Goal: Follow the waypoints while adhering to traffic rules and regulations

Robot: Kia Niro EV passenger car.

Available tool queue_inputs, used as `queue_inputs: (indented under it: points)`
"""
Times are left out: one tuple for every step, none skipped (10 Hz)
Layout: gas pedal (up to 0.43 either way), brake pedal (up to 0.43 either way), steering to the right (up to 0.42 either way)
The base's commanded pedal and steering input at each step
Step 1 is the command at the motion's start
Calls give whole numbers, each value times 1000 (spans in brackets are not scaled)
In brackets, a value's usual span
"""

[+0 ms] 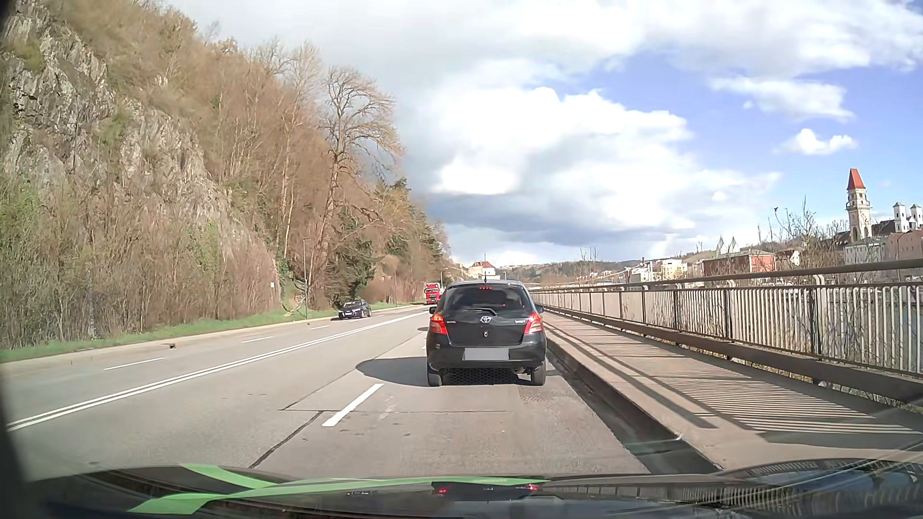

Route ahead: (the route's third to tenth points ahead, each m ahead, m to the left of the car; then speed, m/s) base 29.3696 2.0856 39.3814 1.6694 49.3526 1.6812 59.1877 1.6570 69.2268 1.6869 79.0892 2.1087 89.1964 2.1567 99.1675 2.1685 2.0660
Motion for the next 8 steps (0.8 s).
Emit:
queue_inputs:
  points:
    - [0,0,-5]
    - [0,0,-8]
    - [0,0,-11]
    - [0,0,-11]
    - [0,0,-12]
    - [0,0,-12]
    - [0,0,-12]
    - [0,24,-12]
